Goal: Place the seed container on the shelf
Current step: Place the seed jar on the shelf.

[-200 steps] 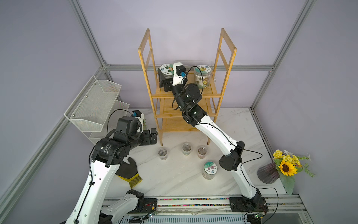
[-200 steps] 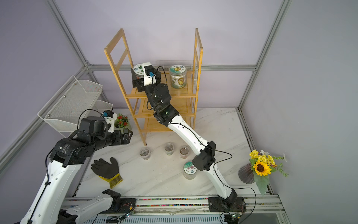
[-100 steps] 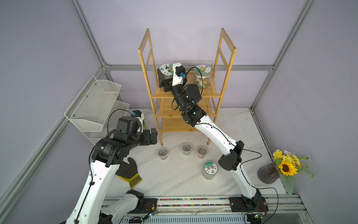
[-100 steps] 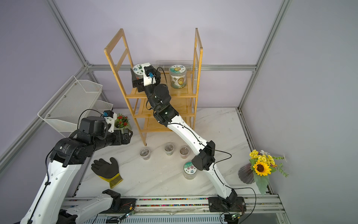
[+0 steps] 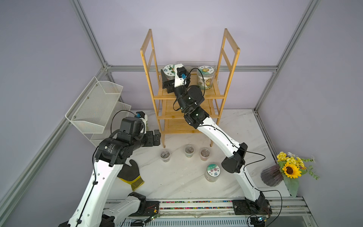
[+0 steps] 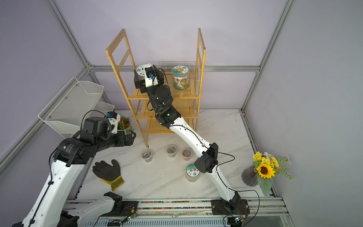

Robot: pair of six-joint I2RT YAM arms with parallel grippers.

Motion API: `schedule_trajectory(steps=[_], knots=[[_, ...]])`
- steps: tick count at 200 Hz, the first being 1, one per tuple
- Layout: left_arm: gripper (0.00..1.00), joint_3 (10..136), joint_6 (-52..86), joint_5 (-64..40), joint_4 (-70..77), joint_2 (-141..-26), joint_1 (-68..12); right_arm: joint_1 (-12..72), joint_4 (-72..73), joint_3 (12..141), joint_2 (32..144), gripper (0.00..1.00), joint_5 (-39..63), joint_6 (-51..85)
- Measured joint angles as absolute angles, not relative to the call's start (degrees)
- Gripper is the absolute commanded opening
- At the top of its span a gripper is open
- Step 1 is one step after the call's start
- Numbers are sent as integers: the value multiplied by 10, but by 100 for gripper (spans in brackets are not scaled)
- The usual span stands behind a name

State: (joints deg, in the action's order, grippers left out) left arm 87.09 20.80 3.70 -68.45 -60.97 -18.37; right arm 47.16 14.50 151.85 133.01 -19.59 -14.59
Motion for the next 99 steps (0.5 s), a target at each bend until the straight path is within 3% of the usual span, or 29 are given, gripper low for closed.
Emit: schedule_trajectory(steps=[99], knots=[[100, 871, 219, 32, -684, -610, -184, 474, 119, 1518, 1312, 32, -247, -169]])
